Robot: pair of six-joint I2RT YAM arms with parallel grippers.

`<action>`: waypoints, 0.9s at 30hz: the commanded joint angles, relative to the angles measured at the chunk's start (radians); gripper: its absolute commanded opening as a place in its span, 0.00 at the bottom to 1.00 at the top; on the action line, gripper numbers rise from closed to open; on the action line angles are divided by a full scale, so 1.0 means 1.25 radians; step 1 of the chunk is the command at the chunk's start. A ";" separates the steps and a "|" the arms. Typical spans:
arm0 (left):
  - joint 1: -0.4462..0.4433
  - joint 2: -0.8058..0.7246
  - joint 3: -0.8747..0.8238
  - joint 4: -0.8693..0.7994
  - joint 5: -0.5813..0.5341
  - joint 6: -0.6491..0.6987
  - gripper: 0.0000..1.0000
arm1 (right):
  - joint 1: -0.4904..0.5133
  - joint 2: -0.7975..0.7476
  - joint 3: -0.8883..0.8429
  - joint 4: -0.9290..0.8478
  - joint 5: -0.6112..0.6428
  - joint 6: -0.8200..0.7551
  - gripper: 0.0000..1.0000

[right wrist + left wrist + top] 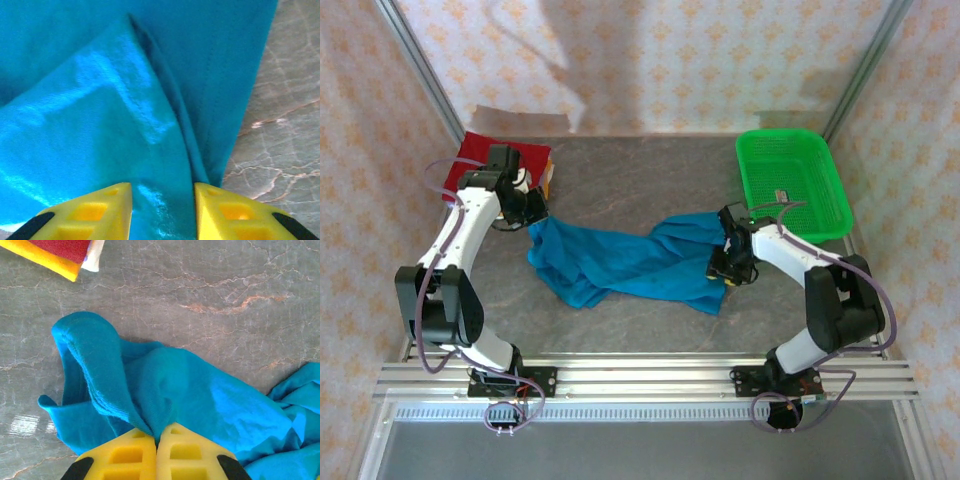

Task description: Fold and stack the t-shirts

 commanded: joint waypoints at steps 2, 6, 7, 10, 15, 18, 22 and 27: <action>0.007 -0.027 -0.003 0.001 -0.007 0.005 0.00 | -0.003 0.012 0.014 0.018 -0.009 -0.014 0.31; 0.007 -0.036 0.005 -0.007 -0.010 0.007 0.00 | -0.004 0.013 0.021 0.015 -0.004 -0.020 0.14; 0.008 -0.039 0.009 -0.011 -0.012 0.008 0.00 | -0.006 0.012 0.022 0.012 -0.001 -0.021 0.09; 0.009 -0.062 0.025 -0.018 -0.017 0.007 0.00 | -0.006 -0.014 0.038 -0.013 0.011 -0.026 0.00; 0.014 -0.135 0.126 -0.066 -0.050 -0.010 0.00 | -0.003 -0.215 0.170 -0.172 0.086 -0.004 0.00; 0.016 -0.168 0.215 -0.080 -0.062 -0.015 0.00 | -0.003 -0.337 0.279 -0.217 0.144 0.009 0.00; 0.016 -0.173 0.353 -0.089 -0.047 0.012 0.00 | -0.003 -0.382 0.429 -0.253 0.190 0.005 0.00; 0.016 -0.151 0.535 -0.128 -0.055 0.030 0.00 | -0.003 -0.388 0.600 -0.217 0.235 -0.029 0.00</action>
